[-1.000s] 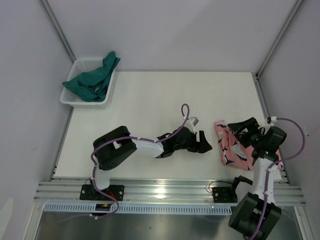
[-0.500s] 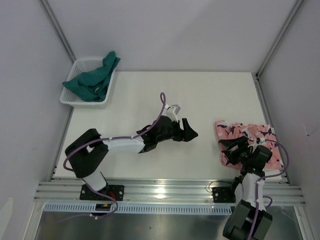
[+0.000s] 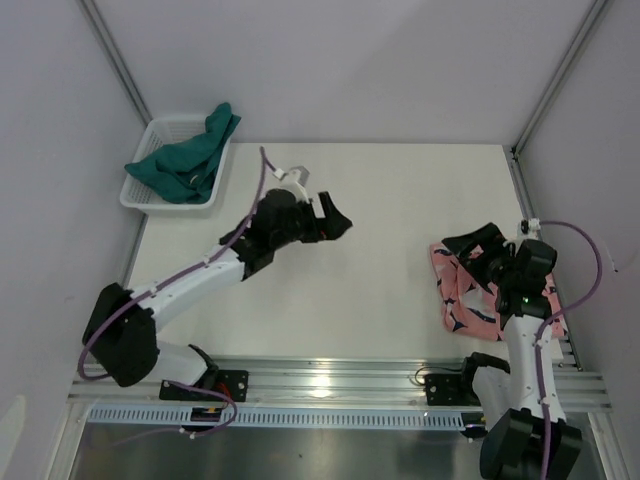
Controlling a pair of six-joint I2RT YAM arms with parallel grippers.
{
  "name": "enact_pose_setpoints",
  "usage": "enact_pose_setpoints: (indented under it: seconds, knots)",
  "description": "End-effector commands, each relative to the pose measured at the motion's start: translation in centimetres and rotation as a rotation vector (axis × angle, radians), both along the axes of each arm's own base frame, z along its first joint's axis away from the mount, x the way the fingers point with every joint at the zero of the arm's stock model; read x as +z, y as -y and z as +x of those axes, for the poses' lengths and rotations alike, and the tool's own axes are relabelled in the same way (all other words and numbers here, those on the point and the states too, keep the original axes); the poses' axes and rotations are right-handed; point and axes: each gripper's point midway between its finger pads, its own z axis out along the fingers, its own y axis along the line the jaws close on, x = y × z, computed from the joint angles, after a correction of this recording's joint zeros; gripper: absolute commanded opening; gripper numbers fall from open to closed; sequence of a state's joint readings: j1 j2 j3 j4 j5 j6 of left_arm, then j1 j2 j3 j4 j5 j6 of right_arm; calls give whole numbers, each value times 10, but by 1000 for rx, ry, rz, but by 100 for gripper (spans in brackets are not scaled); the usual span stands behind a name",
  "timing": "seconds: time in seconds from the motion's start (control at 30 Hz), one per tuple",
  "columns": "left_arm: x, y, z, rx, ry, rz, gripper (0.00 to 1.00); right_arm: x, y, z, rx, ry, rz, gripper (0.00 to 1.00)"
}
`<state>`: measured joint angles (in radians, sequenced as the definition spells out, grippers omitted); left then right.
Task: Fold and stack the shorts
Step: Grab the shorts from the pile
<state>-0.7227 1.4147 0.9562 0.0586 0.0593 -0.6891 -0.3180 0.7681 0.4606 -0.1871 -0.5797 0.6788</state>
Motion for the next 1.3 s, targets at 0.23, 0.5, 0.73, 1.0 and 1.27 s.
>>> enact_pose_setpoints:
  seconds: [0.23, 0.5, 0.73, 1.0, 1.27]
  knots:
    - [69, -224, 71, 565, 15, 112, 99, 44, -64, 39, 159, 69, -235, 95]
    - [65, -379, 70, 1107, -73, 49, 99, 9, -116, 58, 297, 29, -250, 95]
    - [54, -425, 105, 1158, -123, 69, 99, -10, -160, 56, 404, 20, -307, 94]
    - [43, -456, 165, 1228, -174, 108, 99, -28, -175, 57, 443, 53, -299, 94]
    - [11, -480, 202, 1334, -220, 108, 94, -36, -182, 57, 483, 52, -284, 94]
